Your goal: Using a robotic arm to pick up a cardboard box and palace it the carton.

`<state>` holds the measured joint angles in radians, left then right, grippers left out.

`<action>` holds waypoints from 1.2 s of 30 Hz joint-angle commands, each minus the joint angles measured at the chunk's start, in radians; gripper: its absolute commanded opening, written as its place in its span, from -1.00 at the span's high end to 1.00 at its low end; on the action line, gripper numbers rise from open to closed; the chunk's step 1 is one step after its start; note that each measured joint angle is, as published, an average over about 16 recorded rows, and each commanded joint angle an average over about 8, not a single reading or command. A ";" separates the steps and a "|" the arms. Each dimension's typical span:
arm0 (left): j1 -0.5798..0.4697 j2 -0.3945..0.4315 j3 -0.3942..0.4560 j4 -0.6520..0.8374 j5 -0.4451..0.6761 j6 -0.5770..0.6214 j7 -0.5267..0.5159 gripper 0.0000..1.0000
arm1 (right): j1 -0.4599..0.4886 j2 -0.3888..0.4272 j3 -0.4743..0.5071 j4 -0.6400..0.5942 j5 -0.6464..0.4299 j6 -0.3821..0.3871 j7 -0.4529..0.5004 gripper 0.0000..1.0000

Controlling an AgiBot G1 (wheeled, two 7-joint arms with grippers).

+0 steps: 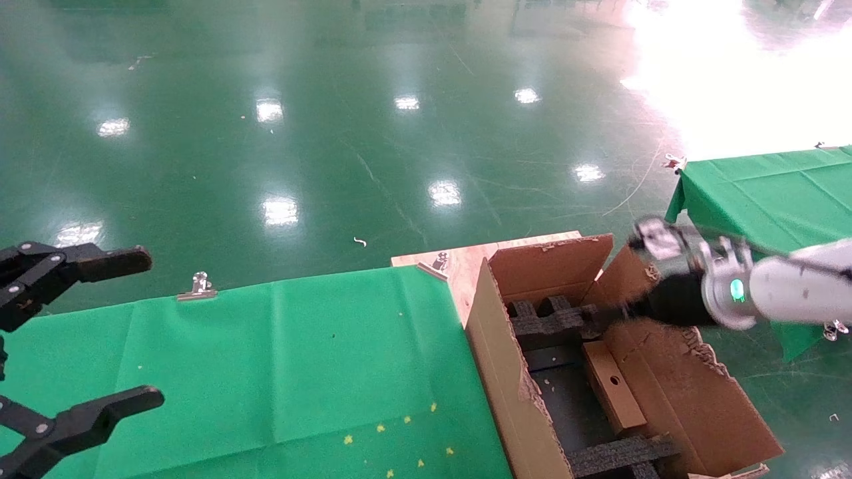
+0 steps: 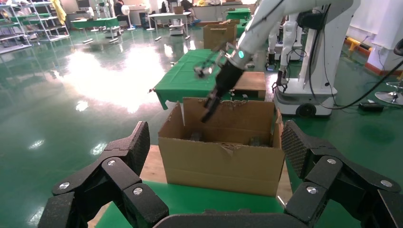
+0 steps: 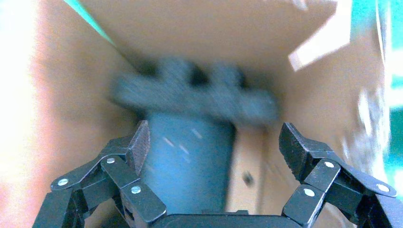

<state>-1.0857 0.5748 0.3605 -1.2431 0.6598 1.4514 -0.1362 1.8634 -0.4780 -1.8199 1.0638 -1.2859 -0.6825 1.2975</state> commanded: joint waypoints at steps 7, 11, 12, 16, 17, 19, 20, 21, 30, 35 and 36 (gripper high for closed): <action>0.000 0.000 0.000 0.000 0.000 0.000 0.000 -1.00 | 0.111 0.039 0.101 0.151 0.125 -0.090 -0.132 -1.00; 0.000 0.000 0.000 0.000 0.000 0.000 0.000 -1.00 | 0.139 0.057 0.137 0.207 0.185 -0.145 -0.195 -1.00; 0.000 0.000 0.000 0.000 0.000 0.000 0.000 -1.00 | 0.142 0.060 0.142 0.216 0.196 -0.155 -0.202 -1.00; 0.000 0.000 0.000 0.000 -0.001 0.000 0.000 -1.00 | 0.148 0.067 0.152 0.230 0.216 -0.173 -0.211 -1.00; 0.000 0.000 0.000 0.000 -0.001 0.000 0.000 -1.00 | 0.146 0.066 0.150 0.226 0.214 -0.170 -0.208 -1.00; 0.000 0.000 0.000 0.000 -0.001 0.000 0.000 -1.00 | 0.143 0.064 0.149 0.221 0.210 -0.166 -0.206 -1.00; 0.000 0.000 0.000 0.000 -0.001 0.000 0.000 -1.00 | 0.141 0.063 0.150 0.219 0.209 -0.165 -0.205 -1.00; 0.000 0.000 0.000 0.000 -0.001 0.000 0.000 -1.00 | 0.138 0.062 0.151 0.217 0.208 -0.165 -0.206 -1.00; 0.000 0.000 0.000 0.000 -0.001 0.000 0.000 -1.00 | 0.041 0.041 0.295 0.217 0.242 -0.231 -0.299 -1.00; 0.000 0.000 0.000 0.000 -0.001 0.000 0.000 -1.00 | -0.035 0.025 0.409 0.217 0.271 -0.284 -0.373 -1.00; 0.000 0.000 0.000 0.000 -0.001 0.000 0.000 -1.00 | -0.051 0.022 0.433 0.217 0.277 -0.295 -0.389 -1.00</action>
<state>-1.0854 0.5746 0.3605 -1.2428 0.6590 1.4512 -0.1361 1.8128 -0.4565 -1.3872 1.2807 -1.0089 -0.9778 0.9089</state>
